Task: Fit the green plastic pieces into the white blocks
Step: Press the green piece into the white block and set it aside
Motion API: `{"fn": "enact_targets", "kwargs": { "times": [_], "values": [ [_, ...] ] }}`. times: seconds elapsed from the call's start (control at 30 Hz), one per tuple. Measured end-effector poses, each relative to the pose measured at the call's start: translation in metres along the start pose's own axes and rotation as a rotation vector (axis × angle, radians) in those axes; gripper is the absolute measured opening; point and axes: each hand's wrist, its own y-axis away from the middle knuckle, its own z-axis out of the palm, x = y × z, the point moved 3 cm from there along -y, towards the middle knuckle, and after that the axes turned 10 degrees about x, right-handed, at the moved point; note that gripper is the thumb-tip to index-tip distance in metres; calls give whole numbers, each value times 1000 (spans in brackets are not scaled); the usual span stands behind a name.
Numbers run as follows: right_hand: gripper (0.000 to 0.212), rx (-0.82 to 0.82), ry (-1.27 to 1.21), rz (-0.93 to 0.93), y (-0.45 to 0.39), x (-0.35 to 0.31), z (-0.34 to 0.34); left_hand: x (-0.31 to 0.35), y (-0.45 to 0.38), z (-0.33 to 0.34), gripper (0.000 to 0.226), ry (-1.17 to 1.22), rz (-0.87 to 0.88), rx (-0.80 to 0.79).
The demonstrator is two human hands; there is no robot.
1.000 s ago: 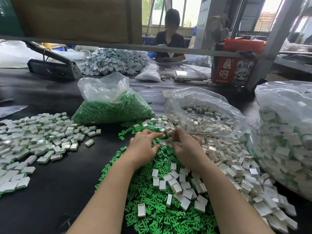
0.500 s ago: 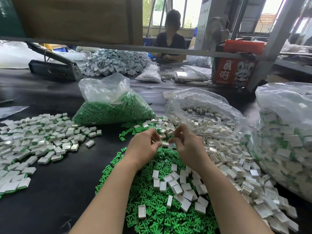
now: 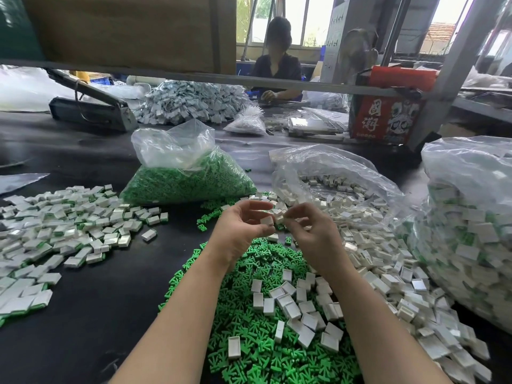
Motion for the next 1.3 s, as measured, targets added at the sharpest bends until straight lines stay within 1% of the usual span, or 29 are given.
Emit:
{"fn": "enact_targets", "kwargs": {
  "times": [0.1,0.2,0.3,0.43,0.57,0.73,0.87,0.97,1.03,1.2,1.3],
  "values": [
    [9,6,-49,20,-1,-1,-3,1,0,0,39,57,23,3],
    [8,-15,-206,110,0,1,-4,2,0,-1,32,85,44,9],
    [13,-11,-353,181,0,3,-5,2,0,-1,33,113,48,6],
    [15,-47,-433,204,0,2,-5,3,1,-1,27,139,52,-15],
    [12,-62,-518,217,0,0,-4,3,2,1,21,139,31,-17],
    [9,-73,-589,246,0,0,-6,4,2,5,18,103,10,15],
    [5,-96,-593,255,1,1,-6,3,2,4,20,82,22,54],
    [12,-109,-636,281,2,1,-6,3,1,4,24,109,22,56],
    [12,-101,-665,301,1,2,-6,2,1,3,27,121,18,63],
    [14,-98,-698,335,1,2,-6,0,-1,2,35,206,-69,32],
    [19,-93,-718,334,1,2,-6,-1,-1,3,34,226,-119,29]
  ]
}}
